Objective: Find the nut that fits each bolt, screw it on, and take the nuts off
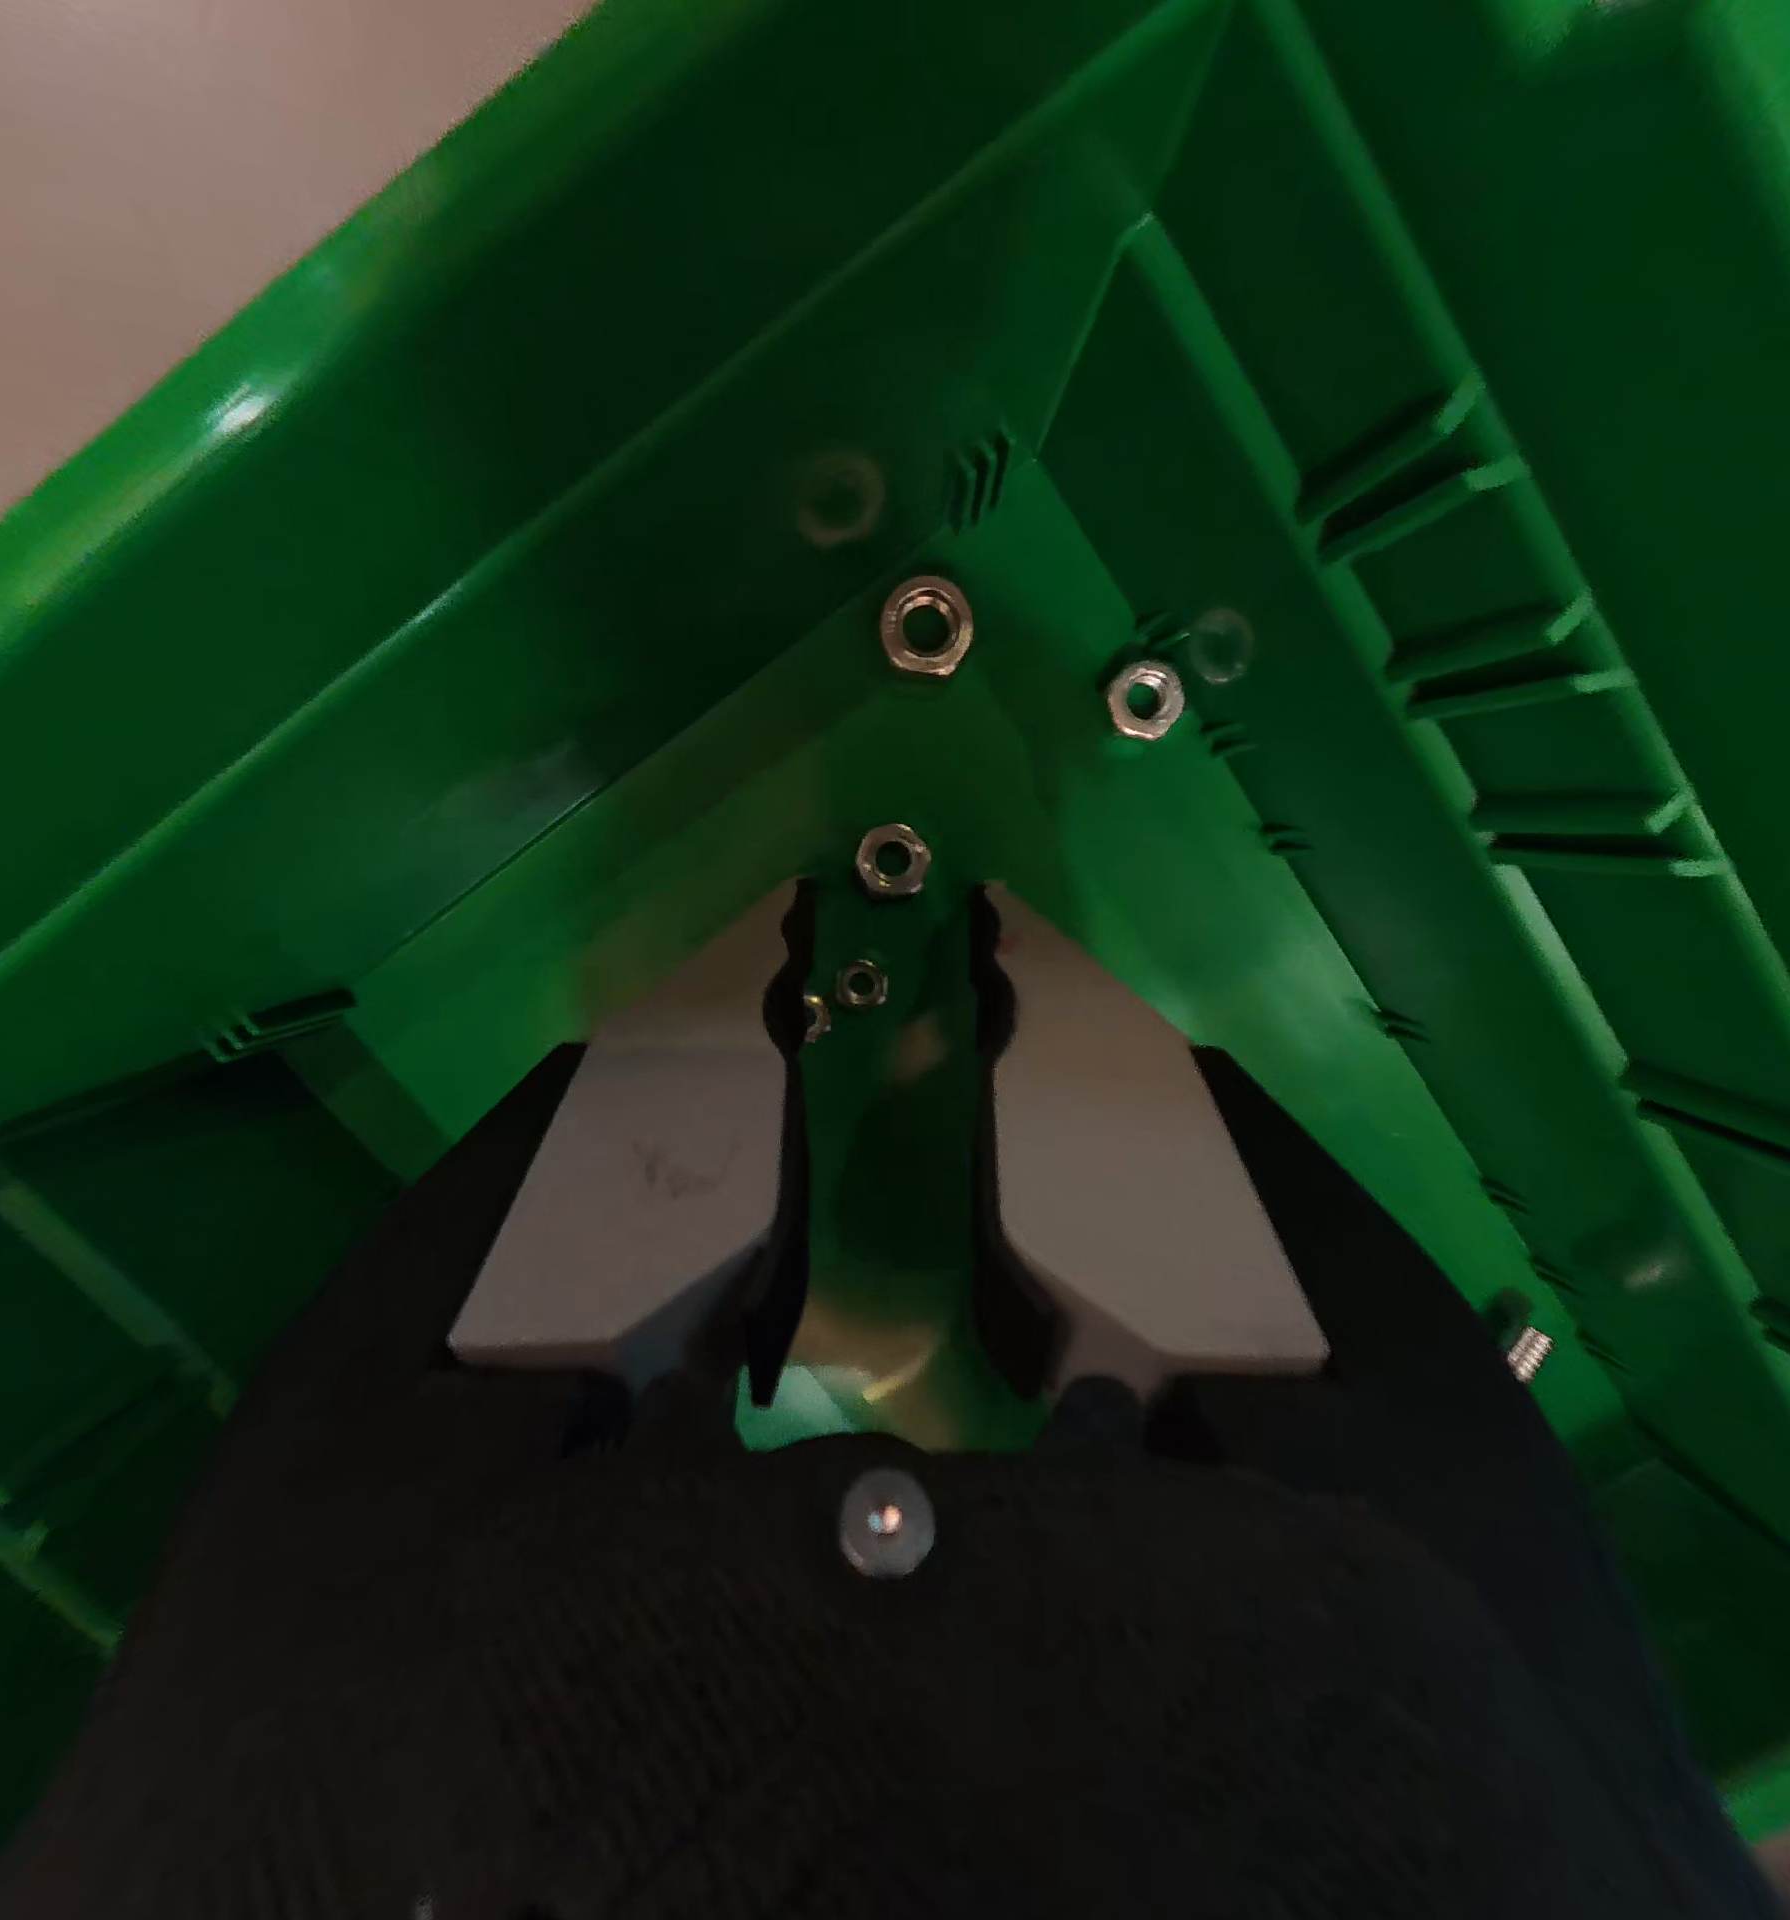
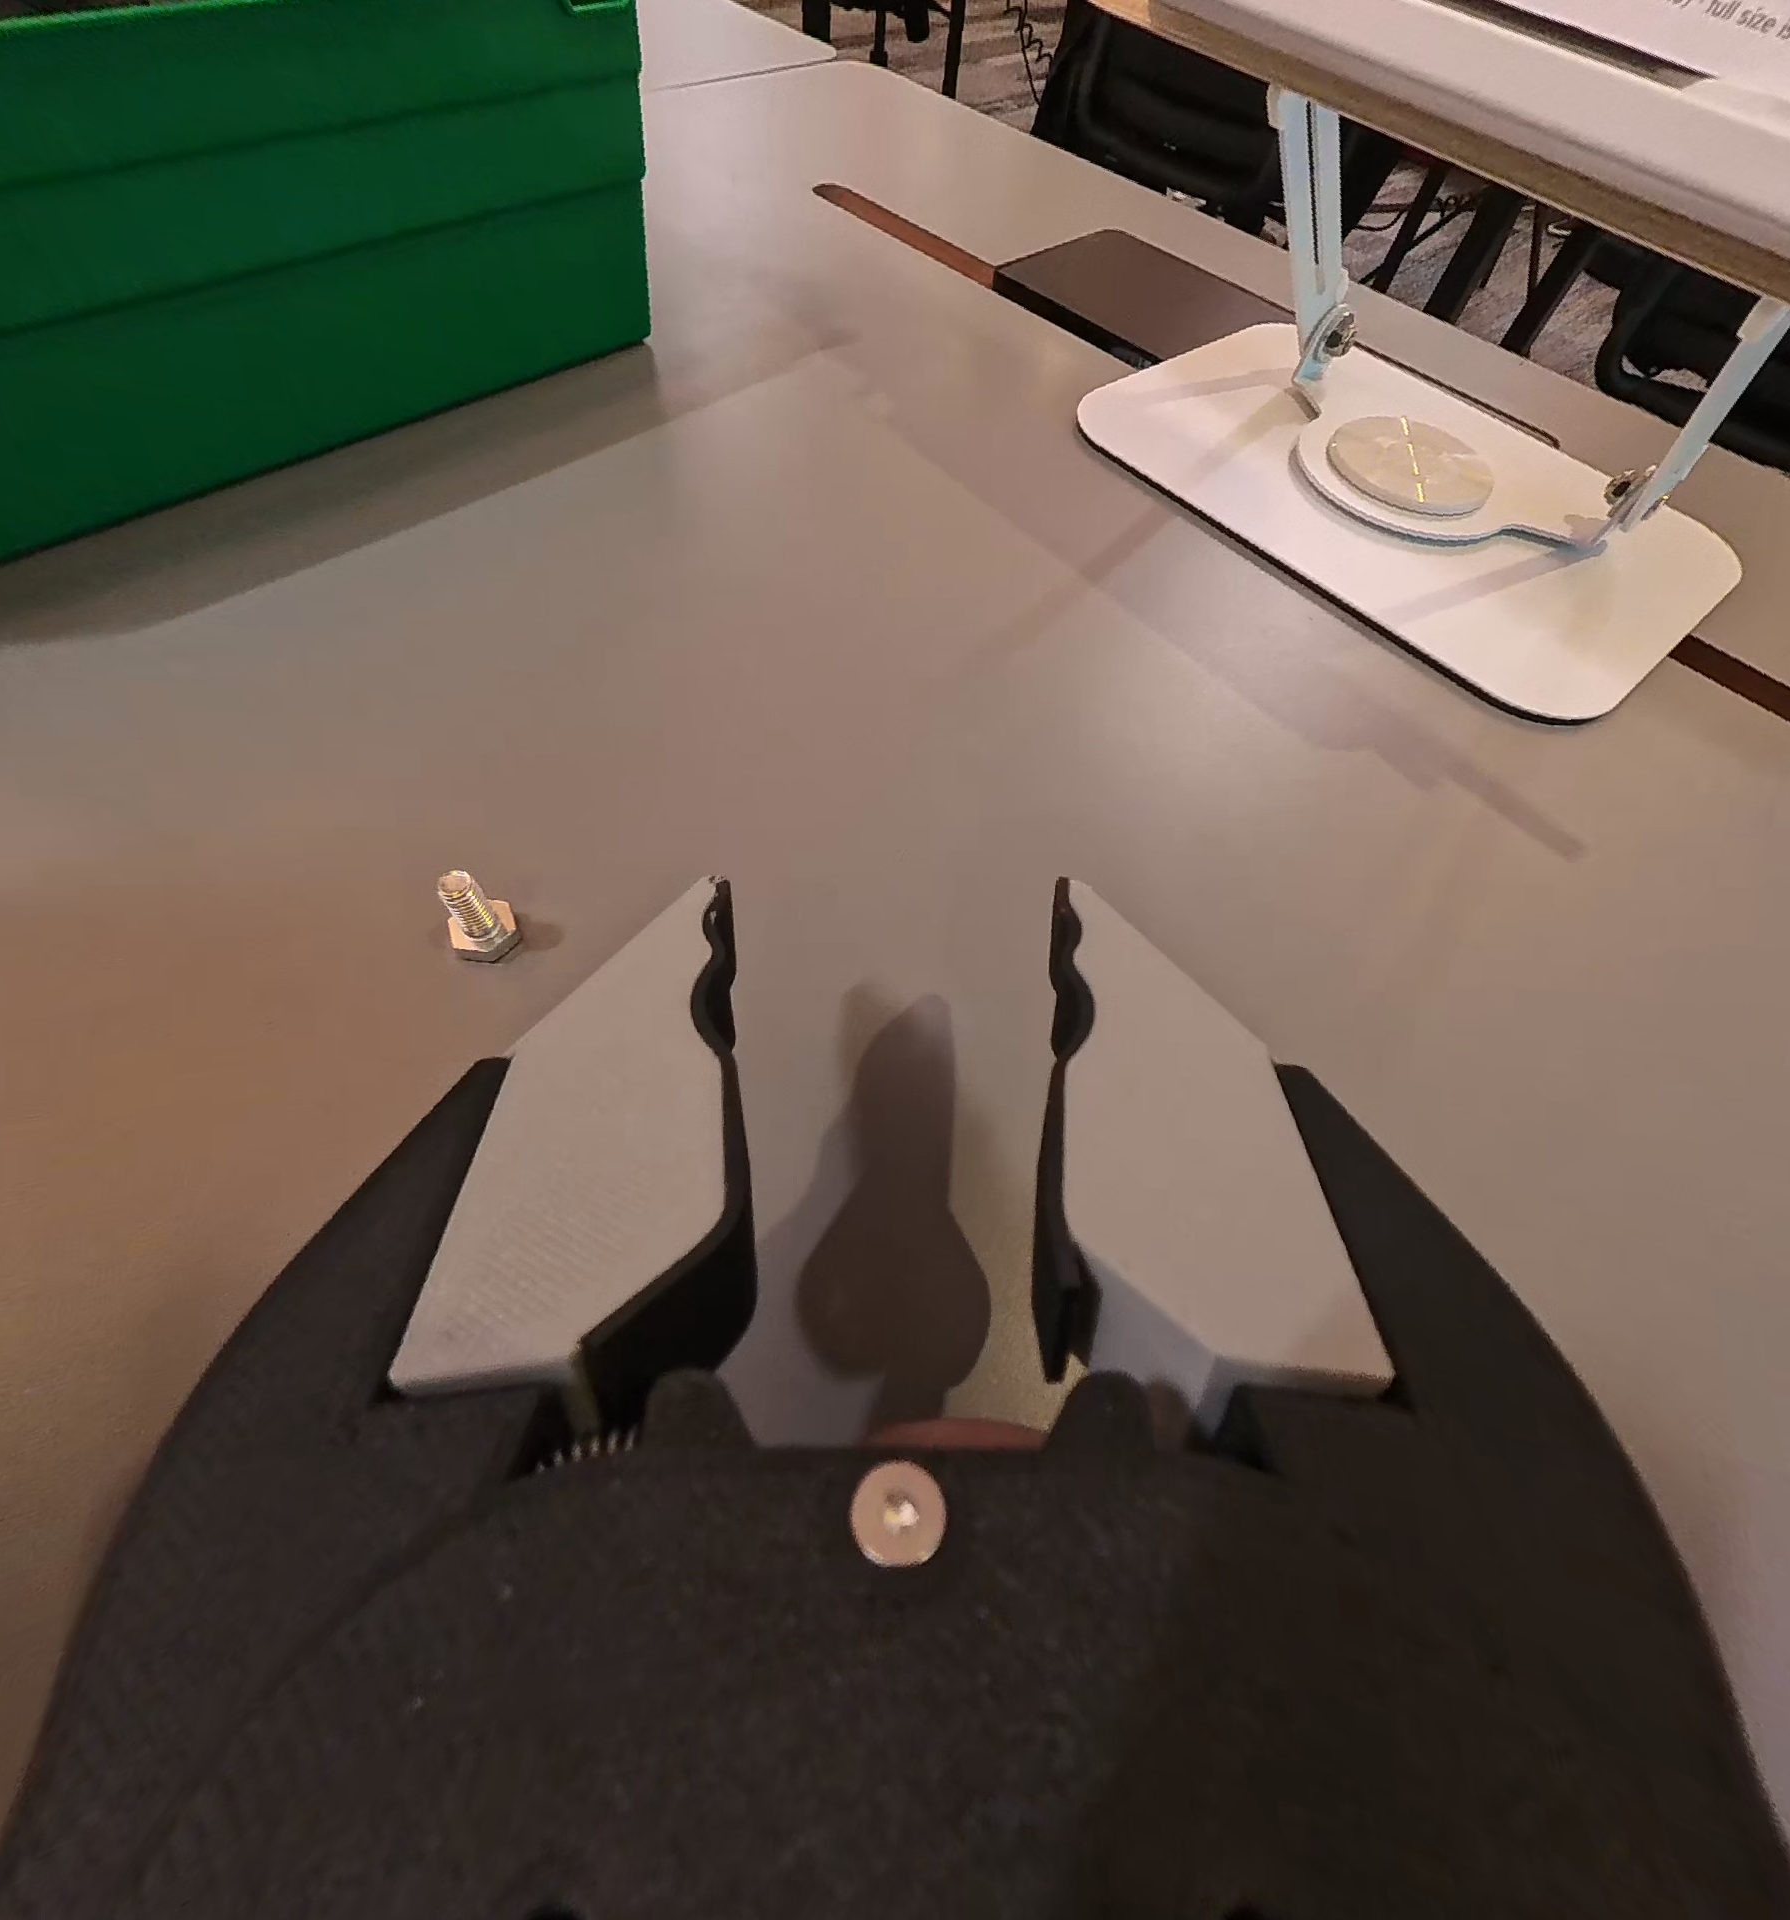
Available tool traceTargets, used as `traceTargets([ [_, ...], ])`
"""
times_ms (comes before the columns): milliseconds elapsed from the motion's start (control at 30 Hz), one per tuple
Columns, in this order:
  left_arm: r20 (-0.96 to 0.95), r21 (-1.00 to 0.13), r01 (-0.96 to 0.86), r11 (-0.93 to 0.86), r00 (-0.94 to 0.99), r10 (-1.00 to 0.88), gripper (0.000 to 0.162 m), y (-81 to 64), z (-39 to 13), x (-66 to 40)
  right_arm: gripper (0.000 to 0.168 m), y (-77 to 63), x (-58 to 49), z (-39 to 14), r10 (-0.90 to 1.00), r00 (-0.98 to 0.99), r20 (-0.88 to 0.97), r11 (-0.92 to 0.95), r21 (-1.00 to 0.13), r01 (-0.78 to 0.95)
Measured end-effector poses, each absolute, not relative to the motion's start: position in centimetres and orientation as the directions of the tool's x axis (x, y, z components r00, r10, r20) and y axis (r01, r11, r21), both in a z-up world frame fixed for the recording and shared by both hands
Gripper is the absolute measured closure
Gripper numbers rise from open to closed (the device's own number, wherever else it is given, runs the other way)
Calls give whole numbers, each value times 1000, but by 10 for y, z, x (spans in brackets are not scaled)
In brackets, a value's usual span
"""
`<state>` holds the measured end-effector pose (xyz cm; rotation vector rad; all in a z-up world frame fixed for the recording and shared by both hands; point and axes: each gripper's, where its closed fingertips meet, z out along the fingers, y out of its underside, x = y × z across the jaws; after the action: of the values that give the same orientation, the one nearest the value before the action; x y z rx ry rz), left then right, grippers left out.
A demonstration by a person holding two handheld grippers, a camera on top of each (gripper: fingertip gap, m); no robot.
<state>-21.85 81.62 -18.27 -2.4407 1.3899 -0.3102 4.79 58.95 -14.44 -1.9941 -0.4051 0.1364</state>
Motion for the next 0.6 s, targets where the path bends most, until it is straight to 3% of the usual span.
traceTargets([
  [333,-5,-384,-804,-455,494,-869,150,817,-184,-214,110,589,48,-144,344,935,84,-393,-892,224],
  [600,-35,-418,-795,-439,497,-867,150,813,-172,-214,110,589,47,-143,344,935,90,-385,-894,228],
])
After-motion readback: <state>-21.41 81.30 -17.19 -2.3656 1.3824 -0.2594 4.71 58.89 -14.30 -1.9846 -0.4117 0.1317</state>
